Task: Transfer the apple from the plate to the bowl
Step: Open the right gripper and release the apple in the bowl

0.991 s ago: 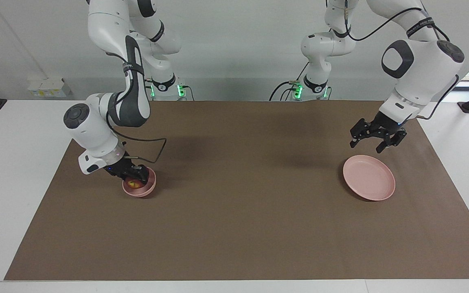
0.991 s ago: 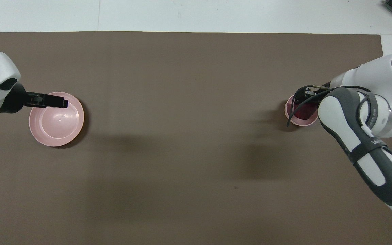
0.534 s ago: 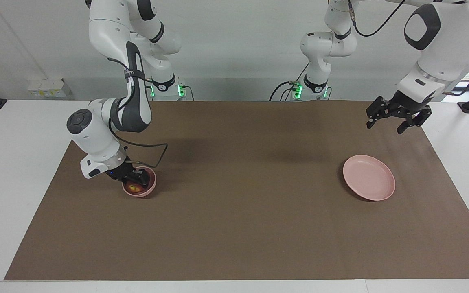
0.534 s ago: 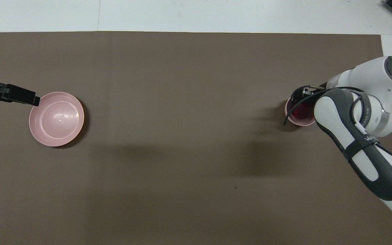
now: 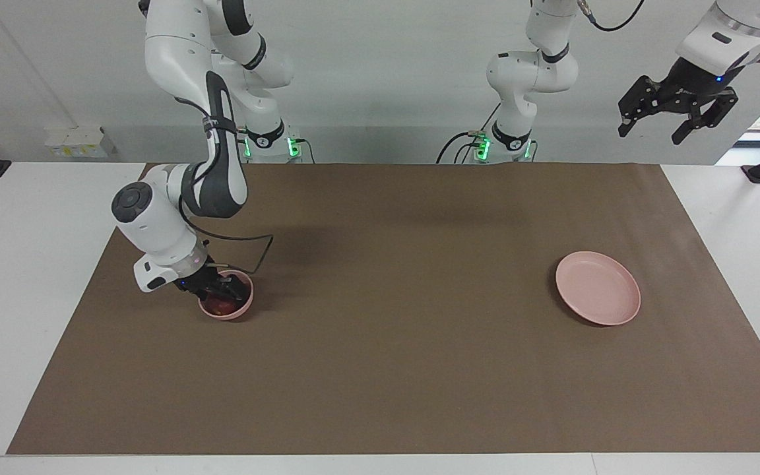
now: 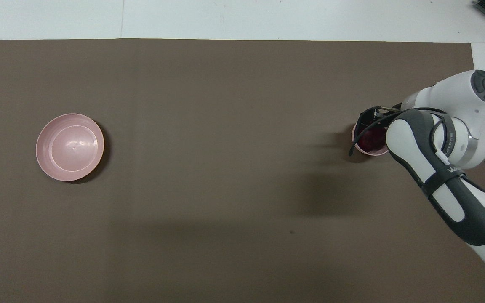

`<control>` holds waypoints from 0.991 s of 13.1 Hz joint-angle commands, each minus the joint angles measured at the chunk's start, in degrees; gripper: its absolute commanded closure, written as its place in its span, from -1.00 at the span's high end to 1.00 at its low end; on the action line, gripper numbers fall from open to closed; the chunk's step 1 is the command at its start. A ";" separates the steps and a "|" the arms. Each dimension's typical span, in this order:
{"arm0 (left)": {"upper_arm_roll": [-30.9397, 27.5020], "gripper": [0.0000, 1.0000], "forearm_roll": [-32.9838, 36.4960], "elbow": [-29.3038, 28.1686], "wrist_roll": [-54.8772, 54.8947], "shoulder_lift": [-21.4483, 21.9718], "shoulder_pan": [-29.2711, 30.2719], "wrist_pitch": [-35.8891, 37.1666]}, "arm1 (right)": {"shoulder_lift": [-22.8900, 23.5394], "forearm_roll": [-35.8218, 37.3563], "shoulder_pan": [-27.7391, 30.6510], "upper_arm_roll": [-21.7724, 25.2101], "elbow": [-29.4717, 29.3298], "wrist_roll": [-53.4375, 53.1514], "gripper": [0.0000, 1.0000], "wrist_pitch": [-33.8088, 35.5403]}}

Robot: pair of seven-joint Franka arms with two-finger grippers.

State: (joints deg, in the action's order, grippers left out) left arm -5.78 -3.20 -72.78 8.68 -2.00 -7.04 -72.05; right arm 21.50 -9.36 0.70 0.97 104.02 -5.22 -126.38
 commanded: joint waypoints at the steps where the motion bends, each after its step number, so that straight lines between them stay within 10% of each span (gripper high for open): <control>1: 0.06 1.00 1.52 0.63 -1.65 -0.55 -0.87 0.43 | -3.11 1.27 0.10 -0.62 -0.58 -0.76 1.00 1.57; 13: 0.77 1.00 1.71 -1.04 -2.44 1.20 -0.61 0.24 | -21.14 10.06 -2.61 -1.49 -4.62 -5.74 1.00 25.39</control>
State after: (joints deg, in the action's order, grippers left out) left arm -4.92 -2.16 -72.80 6.91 -2.01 -7.11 -71.86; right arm 1.51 -1.36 -0.03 0.28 98.65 -6.70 -102.32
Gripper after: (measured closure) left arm 0.000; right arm 0.000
